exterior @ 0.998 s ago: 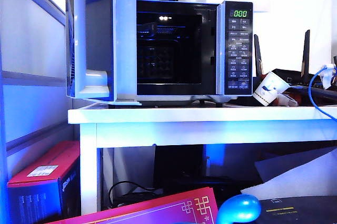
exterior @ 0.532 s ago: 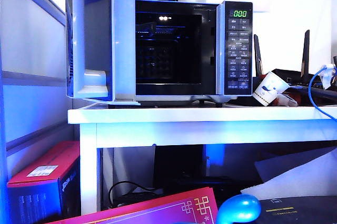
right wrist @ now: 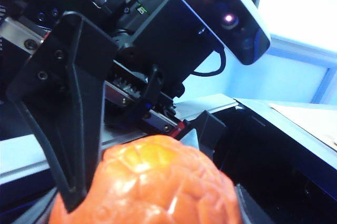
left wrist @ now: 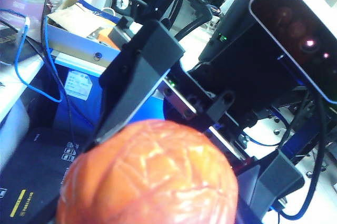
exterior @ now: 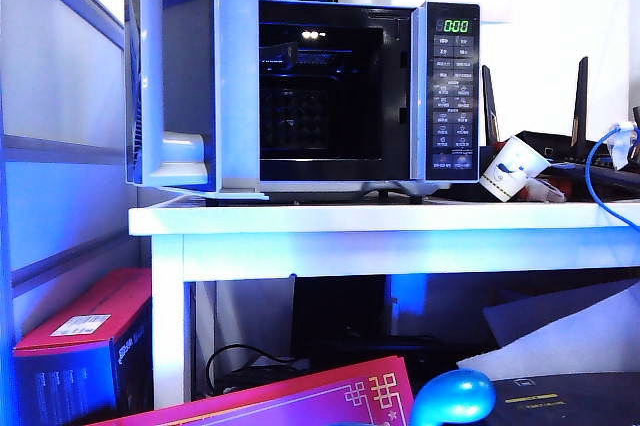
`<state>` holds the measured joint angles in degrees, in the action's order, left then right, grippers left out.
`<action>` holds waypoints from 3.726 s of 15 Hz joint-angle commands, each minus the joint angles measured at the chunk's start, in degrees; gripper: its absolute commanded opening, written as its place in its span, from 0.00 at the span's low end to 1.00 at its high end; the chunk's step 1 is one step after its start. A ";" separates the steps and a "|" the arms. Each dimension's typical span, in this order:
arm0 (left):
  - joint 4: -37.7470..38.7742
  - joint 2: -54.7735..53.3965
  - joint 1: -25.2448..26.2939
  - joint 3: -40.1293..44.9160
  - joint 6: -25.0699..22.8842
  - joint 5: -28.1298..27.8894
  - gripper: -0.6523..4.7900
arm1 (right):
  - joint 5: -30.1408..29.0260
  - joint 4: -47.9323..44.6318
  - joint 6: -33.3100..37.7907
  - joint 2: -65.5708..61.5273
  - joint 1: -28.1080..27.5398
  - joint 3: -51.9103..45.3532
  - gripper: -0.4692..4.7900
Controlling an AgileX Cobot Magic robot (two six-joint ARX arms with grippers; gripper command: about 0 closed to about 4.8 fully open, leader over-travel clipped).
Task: Open the microwave door, place the orange inside the microwave, then close the microwave door.
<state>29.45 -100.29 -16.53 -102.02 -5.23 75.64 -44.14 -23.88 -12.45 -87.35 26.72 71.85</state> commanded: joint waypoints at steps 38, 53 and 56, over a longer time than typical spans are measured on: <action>7.08 3.08 -0.50 0.11 -0.33 -41.44 0.56 | 24.41 -19.37 6.86 -31.36 -2.01 14.32 0.67; 7.74 4.79 -0.50 0.09 -0.52 -47.34 0.56 | 23.56 -15.54 8.04 -48.13 -1.73 36.65 0.67; 6.73 4.85 -0.50 0.09 -0.52 -47.15 0.56 | 24.81 -12.50 7.98 -53.88 -1.70 45.75 0.67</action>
<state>37.08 -95.88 -17.30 -101.80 -5.87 29.36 -20.47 -36.53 -4.71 -140.49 24.93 116.03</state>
